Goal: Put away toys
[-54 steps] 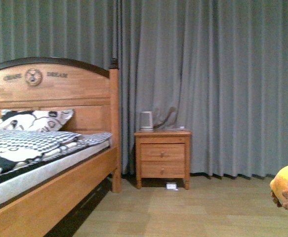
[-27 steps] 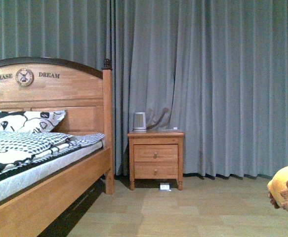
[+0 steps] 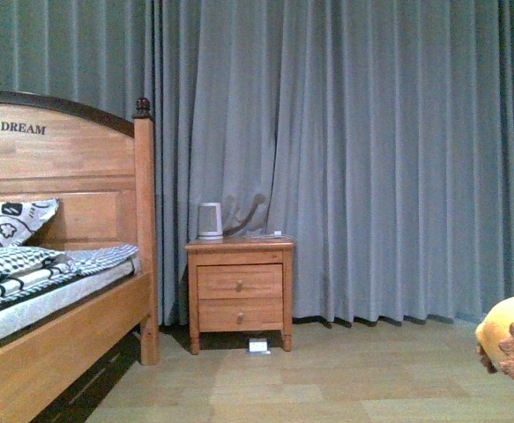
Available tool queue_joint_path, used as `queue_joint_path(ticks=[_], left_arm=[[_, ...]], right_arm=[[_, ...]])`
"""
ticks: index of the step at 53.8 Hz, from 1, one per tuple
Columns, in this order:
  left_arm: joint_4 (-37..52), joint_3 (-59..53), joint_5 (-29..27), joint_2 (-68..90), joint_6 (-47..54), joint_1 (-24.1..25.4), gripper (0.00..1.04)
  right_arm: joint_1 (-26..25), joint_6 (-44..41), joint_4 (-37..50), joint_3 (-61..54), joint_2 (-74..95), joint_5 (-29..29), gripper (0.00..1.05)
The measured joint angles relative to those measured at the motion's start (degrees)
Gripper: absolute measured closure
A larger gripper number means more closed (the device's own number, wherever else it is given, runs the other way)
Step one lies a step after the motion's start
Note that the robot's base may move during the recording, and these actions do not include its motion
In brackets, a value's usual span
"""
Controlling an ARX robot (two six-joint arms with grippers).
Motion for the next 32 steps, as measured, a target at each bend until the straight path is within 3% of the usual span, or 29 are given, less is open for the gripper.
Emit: queue_joint_path(ticks=[32], left_arm=[[0.0, 0.0, 0.0, 0.0, 0.0, 0.0, 0.06]], right_arm=[[0.0, 0.0, 0.0, 0.0, 0.1, 0.1, 0.86]])
